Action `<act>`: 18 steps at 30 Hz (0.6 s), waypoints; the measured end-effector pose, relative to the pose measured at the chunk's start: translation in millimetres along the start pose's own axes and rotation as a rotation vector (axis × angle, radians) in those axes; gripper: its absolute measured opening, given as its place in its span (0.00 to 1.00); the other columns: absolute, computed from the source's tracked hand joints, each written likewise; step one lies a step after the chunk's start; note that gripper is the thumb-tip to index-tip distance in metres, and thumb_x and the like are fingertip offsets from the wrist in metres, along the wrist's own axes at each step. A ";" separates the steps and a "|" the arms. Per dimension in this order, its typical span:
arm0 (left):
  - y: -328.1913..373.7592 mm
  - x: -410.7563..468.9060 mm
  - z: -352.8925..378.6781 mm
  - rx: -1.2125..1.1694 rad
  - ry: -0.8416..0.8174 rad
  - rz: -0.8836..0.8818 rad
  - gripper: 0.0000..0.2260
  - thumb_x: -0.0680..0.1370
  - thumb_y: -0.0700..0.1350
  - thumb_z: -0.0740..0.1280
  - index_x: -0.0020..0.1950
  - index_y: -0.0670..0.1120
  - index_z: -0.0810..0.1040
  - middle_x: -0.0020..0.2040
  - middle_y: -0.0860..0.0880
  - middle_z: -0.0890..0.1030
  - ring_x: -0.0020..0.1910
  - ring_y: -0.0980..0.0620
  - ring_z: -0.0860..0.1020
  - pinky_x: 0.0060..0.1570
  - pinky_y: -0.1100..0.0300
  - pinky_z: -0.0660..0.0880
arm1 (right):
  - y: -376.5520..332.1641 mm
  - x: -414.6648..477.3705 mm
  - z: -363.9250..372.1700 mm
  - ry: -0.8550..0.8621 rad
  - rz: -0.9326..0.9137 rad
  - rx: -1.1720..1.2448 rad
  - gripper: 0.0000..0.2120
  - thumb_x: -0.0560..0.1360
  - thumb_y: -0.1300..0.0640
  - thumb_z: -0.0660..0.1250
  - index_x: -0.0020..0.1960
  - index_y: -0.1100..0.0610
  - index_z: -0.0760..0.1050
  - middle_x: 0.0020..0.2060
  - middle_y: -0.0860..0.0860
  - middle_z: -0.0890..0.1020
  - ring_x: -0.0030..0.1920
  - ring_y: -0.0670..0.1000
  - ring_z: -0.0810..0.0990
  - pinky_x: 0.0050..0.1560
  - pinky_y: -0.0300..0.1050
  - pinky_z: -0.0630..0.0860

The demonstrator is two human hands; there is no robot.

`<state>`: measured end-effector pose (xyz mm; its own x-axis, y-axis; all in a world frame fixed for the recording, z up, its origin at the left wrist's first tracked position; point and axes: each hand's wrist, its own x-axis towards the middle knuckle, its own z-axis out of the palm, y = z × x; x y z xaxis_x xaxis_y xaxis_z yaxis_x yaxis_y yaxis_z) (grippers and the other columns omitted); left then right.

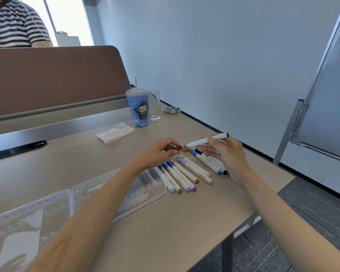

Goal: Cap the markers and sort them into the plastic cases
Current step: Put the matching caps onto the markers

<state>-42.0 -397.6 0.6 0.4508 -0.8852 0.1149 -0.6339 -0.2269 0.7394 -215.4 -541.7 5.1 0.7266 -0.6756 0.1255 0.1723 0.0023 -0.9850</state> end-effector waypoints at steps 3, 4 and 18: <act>2.0 -0.4 -1.4 0.020 -0.003 0.016 0.07 0.79 0.43 0.65 0.52 0.55 0.76 0.49 0.56 0.79 0.52 0.56 0.77 0.56 0.58 0.72 | -0.5 -1.2 2.4 -0.011 -0.032 -0.035 0.10 0.77 0.59 0.68 0.56 0.62 0.77 0.48 0.57 0.85 0.47 0.53 0.86 0.52 0.49 0.81; 3.5 -0.9 -1.9 0.021 -0.006 0.024 0.06 0.79 0.43 0.65 0.53 0.54 0.76 0.49 0.57 0.79 0.51 0.57 0.76 0.55 0.59 0.72 | -0.5 -1.4 3.2 -0.018 -0.041 -0.048 0.10 0.77 0.59 0.68 0.56 0.62 0.76 0.48 0.57 0.85 0.47 0.53 0.86 0.52 0.48 0.81; 18.8 2.5 9.3 0.056 0.109 0.111 0.09 0.78 0.39 0.66 0.54 0.47 0.83 0.44 0.50 0.82 0.46 0.47 0.78 0.50 0.56 0.75 | 7.5 -2.4 -4.5 -0.089 -0.197 -0.559 0.06 0.74 0.56 0.71 0.46 0.44 0.83 0.43 0.43 0.84 0.45 0.42 0.80 0.46 0.37 0.76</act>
<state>-58.7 -407.9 8.6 0.4398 -0.8573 0.2675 -0.7160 -0.1549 0.6807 -218.8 -543.4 -3.1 0.7733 -0.5596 0.2982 -0.0489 -0.5215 -0.8519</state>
